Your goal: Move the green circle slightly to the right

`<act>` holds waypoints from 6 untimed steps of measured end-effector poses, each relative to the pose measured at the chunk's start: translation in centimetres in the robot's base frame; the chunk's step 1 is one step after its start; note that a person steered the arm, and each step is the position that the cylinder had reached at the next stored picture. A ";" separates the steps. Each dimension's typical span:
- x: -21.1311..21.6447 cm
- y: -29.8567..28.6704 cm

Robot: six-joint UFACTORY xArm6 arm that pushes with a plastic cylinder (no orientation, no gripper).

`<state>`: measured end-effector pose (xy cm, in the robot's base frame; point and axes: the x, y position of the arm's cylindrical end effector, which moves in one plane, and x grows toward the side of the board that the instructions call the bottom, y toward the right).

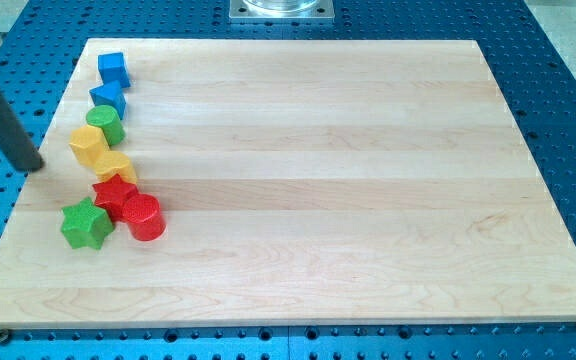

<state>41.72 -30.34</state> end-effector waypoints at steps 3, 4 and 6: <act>-4.0 6.4; -3.8 11.4; -4.4 15.4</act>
